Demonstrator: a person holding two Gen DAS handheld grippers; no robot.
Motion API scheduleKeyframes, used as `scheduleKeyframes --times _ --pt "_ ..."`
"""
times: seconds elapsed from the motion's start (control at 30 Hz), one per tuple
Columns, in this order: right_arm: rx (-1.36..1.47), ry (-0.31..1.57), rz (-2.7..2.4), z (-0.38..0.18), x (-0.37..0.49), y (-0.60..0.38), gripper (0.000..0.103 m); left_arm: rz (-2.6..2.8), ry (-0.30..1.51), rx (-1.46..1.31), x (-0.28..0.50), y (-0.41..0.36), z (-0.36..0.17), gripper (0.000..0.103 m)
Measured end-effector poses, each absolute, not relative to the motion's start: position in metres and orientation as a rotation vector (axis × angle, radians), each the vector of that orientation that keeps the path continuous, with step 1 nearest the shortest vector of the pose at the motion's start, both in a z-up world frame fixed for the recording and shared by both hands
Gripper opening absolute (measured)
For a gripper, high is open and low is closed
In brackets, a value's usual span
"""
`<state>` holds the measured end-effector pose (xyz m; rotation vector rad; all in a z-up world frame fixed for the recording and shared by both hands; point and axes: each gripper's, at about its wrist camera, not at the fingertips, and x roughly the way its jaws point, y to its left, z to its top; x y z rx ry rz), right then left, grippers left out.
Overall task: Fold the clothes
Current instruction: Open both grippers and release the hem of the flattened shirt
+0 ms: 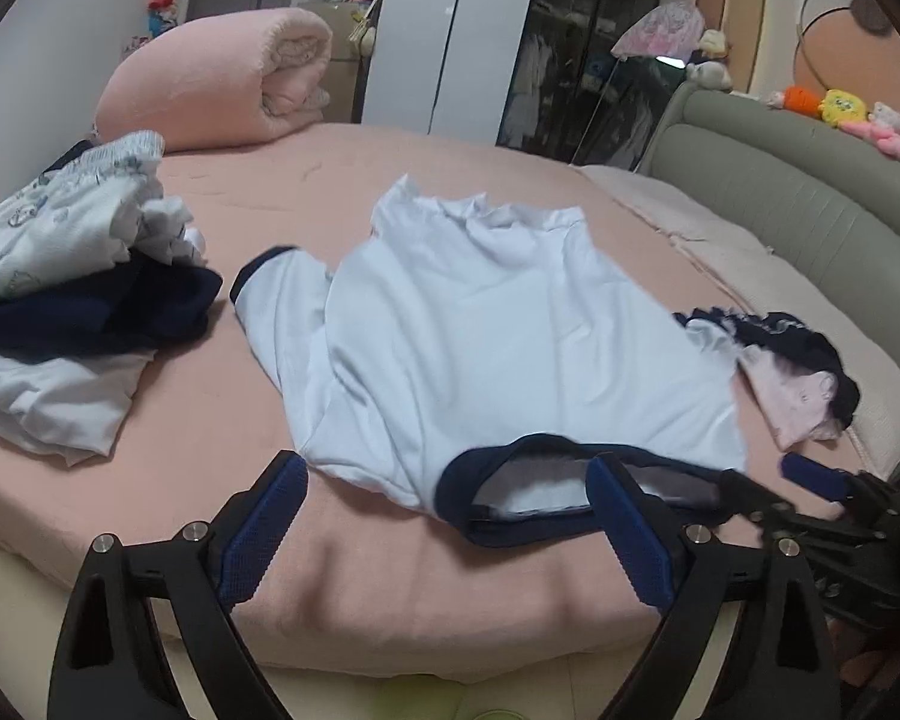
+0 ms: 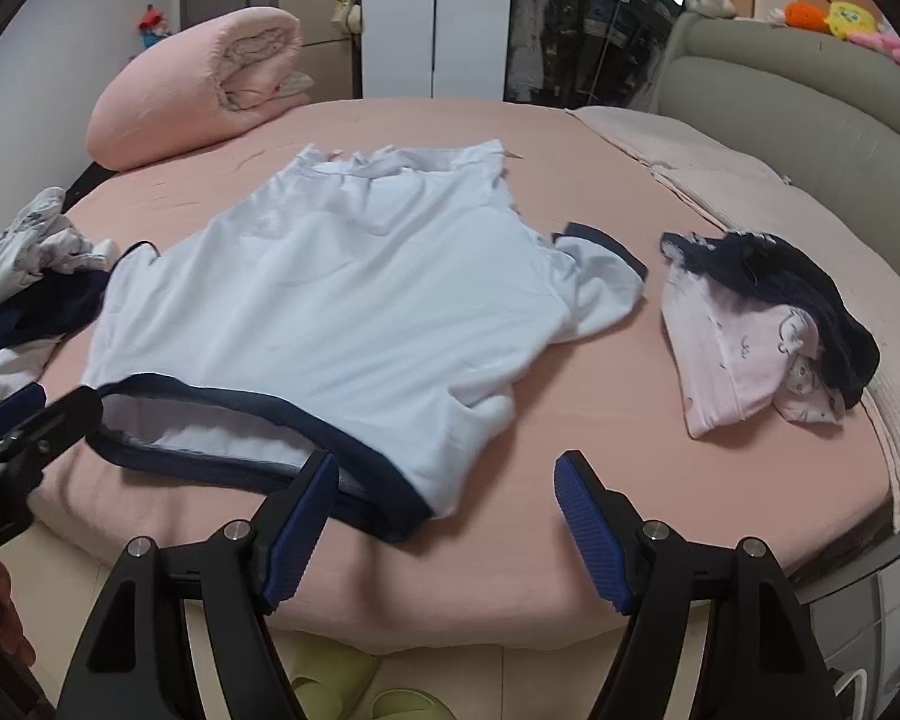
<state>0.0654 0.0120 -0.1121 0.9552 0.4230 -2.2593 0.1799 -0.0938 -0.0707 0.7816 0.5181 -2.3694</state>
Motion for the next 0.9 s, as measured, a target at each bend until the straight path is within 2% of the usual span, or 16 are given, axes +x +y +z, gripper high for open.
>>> scheduleKeyframes --times 0.33,0.5,0.6,0.8,0.9 --pt "0.885 0.402 -2.227 -0.088 0.078 0.001 0.075 -2.352 0.564 0.733 0.186 -0.106 -0.055 0.095" --pt "0.901 0.353 -2.233 -0.082 0.062 0.007 0.075 -2.321 0.595 0.793 0.188 -0.127 -0.060 0.095" --pt "0.961 0.311 -2.225 -0.083 0.041 0.014 0.075 -2.276 0.501 0.819 0.188 -0.139 -0.059 0.095" --pt "0.953 0.405 -2.232 -0.081 0.010 0.012 0.075 -2.251 0.443 0.827 0.175 -0.176 -0.060 0.095" --pt "0.992 0.395 -2.216 -0.085 -0.007 0.010 0.075 -2.238 0.416 0.831 0.169 -0.194 -0.061 0.095"
